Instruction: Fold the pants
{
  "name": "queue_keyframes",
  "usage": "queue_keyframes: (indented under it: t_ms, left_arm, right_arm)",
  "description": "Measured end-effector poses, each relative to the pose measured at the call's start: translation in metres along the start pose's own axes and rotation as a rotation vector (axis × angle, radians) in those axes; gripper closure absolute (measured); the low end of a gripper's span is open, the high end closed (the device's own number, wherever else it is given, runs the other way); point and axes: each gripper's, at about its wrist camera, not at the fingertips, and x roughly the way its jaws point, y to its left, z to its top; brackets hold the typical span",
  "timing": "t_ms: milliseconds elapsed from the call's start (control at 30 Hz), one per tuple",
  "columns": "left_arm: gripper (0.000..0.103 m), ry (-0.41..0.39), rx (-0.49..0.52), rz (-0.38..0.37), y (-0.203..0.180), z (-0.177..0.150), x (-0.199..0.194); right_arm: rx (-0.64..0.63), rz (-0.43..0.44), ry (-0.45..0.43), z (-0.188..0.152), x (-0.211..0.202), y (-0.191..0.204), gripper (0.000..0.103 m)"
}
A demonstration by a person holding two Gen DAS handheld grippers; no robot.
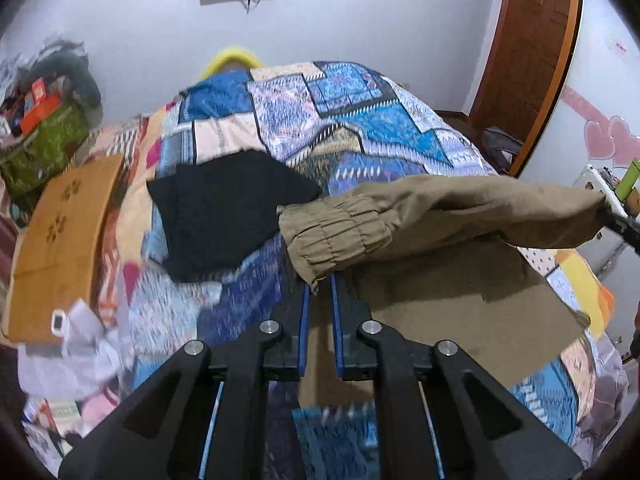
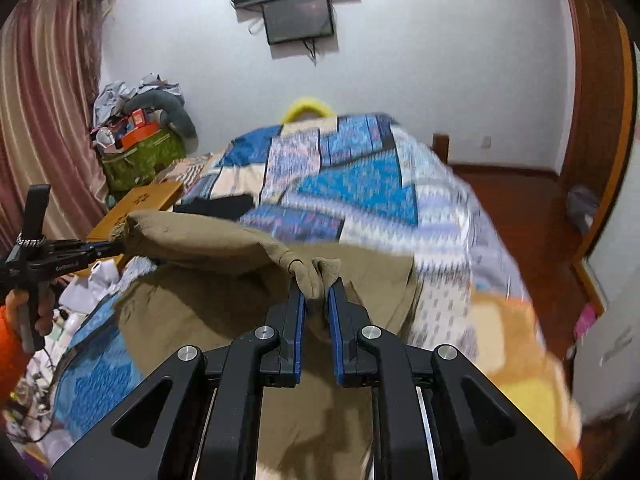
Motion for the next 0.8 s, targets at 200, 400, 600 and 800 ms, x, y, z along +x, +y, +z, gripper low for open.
queue_keyframes:
  t_ms: [200,400,600,800]
  left_arm:
    - [0.093,0.067,0.002,0.012,-0.003,-0.042,0.005]
    - [0.093,0.104,-0.011,0.02,-0.004,-0.062,0.007]
    - [0.09,0.063,0.005,0.039,-0.008,-0.044,-0.009]
    - [0.066,0.002,-0.023,0.021,-0.009,-0.009,-0.019]
  right_arm:
    - [0.06,-0.03,0.087,-0.049,0.007,-0.001,0.085]
    - [0.043,-0.061,0.174,-0.083,0.009,0.003,0.082]
    - [0.09,-0.068,0.157,-0.087,-0.013,-0.009,0.081]
    - [0.165,-0.05,0.059,-0.065,-0.032,-0.018,0.058]
